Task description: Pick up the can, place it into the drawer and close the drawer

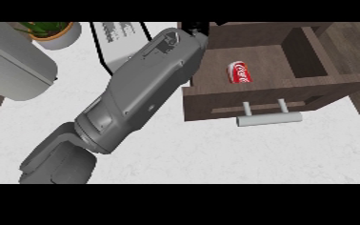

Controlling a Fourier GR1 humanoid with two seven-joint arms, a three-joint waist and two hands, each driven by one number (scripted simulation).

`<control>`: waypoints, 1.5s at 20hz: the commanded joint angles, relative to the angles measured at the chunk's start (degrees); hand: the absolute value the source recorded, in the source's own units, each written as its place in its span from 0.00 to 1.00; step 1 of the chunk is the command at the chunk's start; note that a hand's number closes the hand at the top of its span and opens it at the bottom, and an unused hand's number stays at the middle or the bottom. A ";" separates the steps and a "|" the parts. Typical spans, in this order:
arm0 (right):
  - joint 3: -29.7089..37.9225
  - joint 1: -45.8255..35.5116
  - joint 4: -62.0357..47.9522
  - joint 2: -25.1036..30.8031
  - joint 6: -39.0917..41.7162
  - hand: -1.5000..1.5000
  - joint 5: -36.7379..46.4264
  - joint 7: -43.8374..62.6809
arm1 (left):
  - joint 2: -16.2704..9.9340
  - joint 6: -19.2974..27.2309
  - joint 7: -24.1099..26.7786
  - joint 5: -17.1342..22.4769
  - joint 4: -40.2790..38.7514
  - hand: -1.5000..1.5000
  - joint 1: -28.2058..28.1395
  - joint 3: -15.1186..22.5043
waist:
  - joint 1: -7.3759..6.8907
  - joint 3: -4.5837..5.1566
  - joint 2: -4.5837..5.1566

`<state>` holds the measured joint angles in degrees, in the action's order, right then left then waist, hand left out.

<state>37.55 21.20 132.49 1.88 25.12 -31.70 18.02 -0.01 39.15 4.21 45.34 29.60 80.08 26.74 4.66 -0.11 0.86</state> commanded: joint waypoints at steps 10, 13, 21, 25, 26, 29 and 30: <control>-0.24 -1.45 0.50 0.49 -0.09 0.00 0.16 0.91 | 0.01 5.49 3.75 6.65 -2.08 0.00 -1.21 7.22 | 0.94 0.00 0.22; 0.33 -0.53 -0.59 -0.01 1.69 0.00 0.34 -0.74 | 0.01 4.78 6.11 7.28 -3.99 0.00 -2.44 7.45 | 1.14 -0.03 0.38; 2.24 -4.44 -0.02 2.53 0.91 0.00 4.87 -3.31 | 0.01 7.65 8.85 11.38 -1.53 0.00 -1.93 8.18 | 0.50 -0.01 0.23; 2.95 -5.65 3.94 5.57 4.59 0.00 12.63 -8.64 | 0.01 5.08 9.89 12.30 -1.70 0.00 -1.70 7.37 | 0.30 0.01 0.32; 1.66 -7.48 3.75 6.16 4.04 0.00 12.36 -8.12 | 0.01 3.47 10.83 12.37 -3.86 0.00 0.20 5.26 | -0.70 0.05 0.41; -1.54 -9.36 6.48 5.17 4.31 0.00 17.07 -9.75 | 0.01 4.67 12.25 13.24 -3.19 0.00 0.26 6.88 | 0.13 0.03 0.68; -1.56 -9.17 6.74 4.94 4.24 0.00 18.86 -10.19 | 0.01 4.33 12.63 13.26 -1.67 0.00 -1.55 7.96 | -0.88 0.05 0.19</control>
<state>37.44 13.55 135.12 6.74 29.12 -19.40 9.24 0.00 44.00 14.95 57.66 26.95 79.57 33.96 4.41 -0.08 1.20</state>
